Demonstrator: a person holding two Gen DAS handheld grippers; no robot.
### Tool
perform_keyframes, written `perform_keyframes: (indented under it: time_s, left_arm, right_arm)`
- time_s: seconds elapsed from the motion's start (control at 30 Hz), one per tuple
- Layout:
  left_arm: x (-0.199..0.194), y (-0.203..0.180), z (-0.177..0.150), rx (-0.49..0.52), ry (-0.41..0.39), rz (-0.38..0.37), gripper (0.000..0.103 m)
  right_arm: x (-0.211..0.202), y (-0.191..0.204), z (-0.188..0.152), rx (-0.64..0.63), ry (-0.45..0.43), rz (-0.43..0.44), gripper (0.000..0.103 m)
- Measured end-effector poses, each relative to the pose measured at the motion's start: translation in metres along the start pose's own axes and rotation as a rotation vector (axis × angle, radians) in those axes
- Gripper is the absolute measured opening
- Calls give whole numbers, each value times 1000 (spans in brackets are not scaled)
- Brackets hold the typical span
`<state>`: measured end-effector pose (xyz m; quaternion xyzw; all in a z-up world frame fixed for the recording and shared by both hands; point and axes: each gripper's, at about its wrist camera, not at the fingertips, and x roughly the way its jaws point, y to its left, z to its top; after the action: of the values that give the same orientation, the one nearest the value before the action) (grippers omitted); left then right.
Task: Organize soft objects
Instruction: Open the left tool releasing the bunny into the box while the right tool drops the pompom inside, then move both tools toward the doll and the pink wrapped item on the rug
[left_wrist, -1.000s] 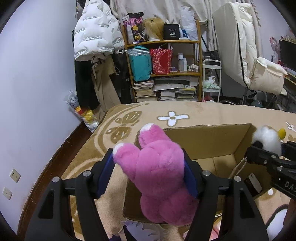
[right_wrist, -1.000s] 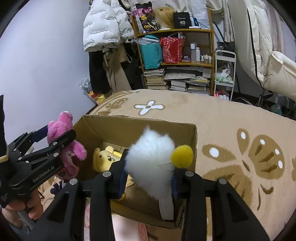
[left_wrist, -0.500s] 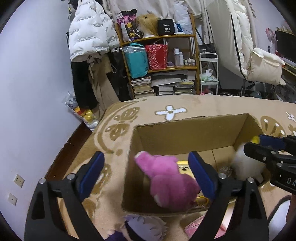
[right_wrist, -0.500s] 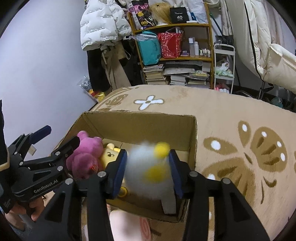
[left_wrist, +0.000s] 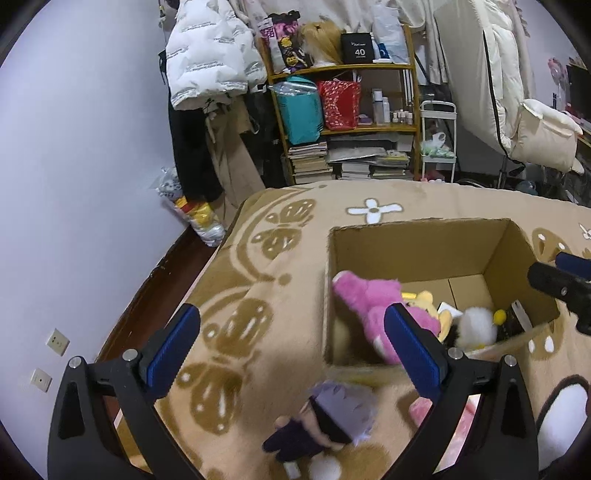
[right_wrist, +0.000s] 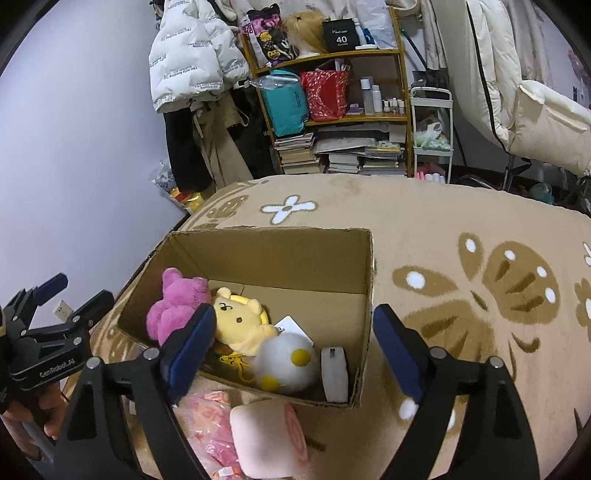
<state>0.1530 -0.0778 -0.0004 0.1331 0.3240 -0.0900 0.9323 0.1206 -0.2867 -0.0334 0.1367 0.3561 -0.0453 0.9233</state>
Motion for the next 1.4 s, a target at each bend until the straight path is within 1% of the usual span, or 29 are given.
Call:
perform_keyframes:
  time_s: [0.03,0.07,0.3,0.6,0.77,1.03,1.27,1.4]
  left_arm:
    - [-3,3,-2,2,2,7,99]
    - [-7,5,-3,4,2,13,99]
    - [-34,20,-20,1,21,35,99]
    - [-64,40,-51,-10,47,68,99]
    - [-76,51,-62,-39,61,57,99]
    - [-78,56,-74,-44,68,54,99]
    - [-60,53,-81,-24,112,39,99]
    - [-50,49,-84,-6,136,34,99]
  right_arm:
    - [-2,0,0,2,-1,0,102]
    - [-6,1,0,6,-3,1,102]
    - [-25,14,-8,-29,-1,-15,103]
    - [-52,39,-32,-88,18,-12,103]
    - [-61,52,-46,-111,20,-19,103]
    - [-62,59,-64,-90,47,-40,103]
    - [-54,64,-75,-71,67,-71,103]
    - [-43,66,-81,-49,94,-112,103]
